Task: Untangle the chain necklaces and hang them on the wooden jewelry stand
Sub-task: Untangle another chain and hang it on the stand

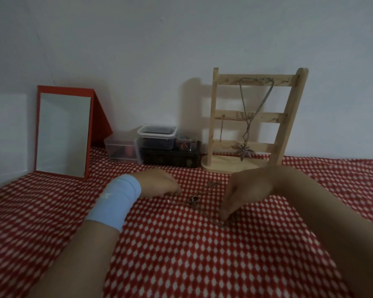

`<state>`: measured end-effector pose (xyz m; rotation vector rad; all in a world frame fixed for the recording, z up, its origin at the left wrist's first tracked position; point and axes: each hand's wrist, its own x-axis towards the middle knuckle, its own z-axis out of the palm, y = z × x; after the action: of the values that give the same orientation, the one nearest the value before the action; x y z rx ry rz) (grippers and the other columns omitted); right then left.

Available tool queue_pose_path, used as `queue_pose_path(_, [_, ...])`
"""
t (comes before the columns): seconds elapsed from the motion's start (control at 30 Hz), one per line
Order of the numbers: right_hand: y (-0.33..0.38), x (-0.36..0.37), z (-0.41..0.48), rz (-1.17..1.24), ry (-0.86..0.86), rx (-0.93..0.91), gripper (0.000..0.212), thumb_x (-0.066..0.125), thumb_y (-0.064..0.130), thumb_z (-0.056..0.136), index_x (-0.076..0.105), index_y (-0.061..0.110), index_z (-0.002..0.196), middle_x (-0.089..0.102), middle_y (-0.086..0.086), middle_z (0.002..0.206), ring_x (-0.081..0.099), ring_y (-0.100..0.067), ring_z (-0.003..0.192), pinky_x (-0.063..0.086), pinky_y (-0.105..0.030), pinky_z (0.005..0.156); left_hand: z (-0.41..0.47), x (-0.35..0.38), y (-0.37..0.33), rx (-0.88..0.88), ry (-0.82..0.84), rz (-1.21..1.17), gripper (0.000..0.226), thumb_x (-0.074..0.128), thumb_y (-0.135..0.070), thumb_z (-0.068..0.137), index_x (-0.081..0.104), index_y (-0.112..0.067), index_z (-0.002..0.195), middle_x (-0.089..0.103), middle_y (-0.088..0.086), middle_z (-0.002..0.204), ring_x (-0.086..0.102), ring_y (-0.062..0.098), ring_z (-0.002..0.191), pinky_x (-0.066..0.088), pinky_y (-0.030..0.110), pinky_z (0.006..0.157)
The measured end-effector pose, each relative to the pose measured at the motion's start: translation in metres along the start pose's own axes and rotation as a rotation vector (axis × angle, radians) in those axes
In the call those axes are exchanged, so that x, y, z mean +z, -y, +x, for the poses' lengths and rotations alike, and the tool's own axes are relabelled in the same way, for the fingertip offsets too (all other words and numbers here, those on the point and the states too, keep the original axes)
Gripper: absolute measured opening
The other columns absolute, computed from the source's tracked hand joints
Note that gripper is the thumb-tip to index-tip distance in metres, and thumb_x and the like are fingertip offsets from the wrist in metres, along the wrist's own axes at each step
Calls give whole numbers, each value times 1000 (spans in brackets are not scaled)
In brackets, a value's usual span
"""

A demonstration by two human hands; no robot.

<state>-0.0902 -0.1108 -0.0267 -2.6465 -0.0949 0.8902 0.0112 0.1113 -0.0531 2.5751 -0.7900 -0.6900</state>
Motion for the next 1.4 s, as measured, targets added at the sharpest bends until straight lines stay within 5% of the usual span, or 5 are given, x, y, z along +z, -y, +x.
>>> queue_pose_path(0.37, [-12, 23, 75, -109, -622, -252, 18, 72, 32, 92, 77, 33, 109, 57, 19, 105, 51, 1, 96, 41, -15, 85, 23, 29, -4, 151, -177, 45, 25, 74, -49, 79, 75, -33, 98, 67, -19, 97, 61, 3, 94, 50, 24, 89])
queue_pose_path(0.73, [-34, -4, 64, -6, -493, -161, 12, 53, 28, 104, 64, 28, 99, 65, 10, 93, 59, -4, 84, 42, -16, 71, 46, 28, 4, 231, -200, -101, 10, 67, -29, 90, 65, -26, 99, 63, -11, 95, 61, 10, 93, 49, 24, 87])
queue_pose_path(1.0, [-51, -15, 58, -101, -365, 57, 10, 61, 32, 98, 66, 31, 90, 64, 12, 100, 60, -8, 96, 48, -26, 84, 59, 25, 7, 269, -175, -916, 14, 51, -16, 100, 61, -10, 91, 68, 5, 89, 64, 15, 80, 55, 29, 76])
queue_pose_path(1.2, [-47, -22, 49, -367, -379, 253, 22, 63, 34, 91, 74, 17, 101, 69, 2, 98, 64, -13, 92, 58, -34, 90, 66, 34, 7, 266, -142, -1089, 14, 47, -11, 101, 58, -8, 93, 69, 10, 87, 66, 19, 77, 56, 32, 77])
queue_pose_path(1.4, [-34, -12, 57, -232, -584, -122, 25, 64, 31, 94, 73, 32, 117, 63, 15, 116, 57, 0, 101, 42, -11, 91, 71, 37, 11, 296, -133, -1119, 14, 45, -11, 101, 57, -7, 97, 72, 11, 89, 69, 20, 82, 56, 36, 84])
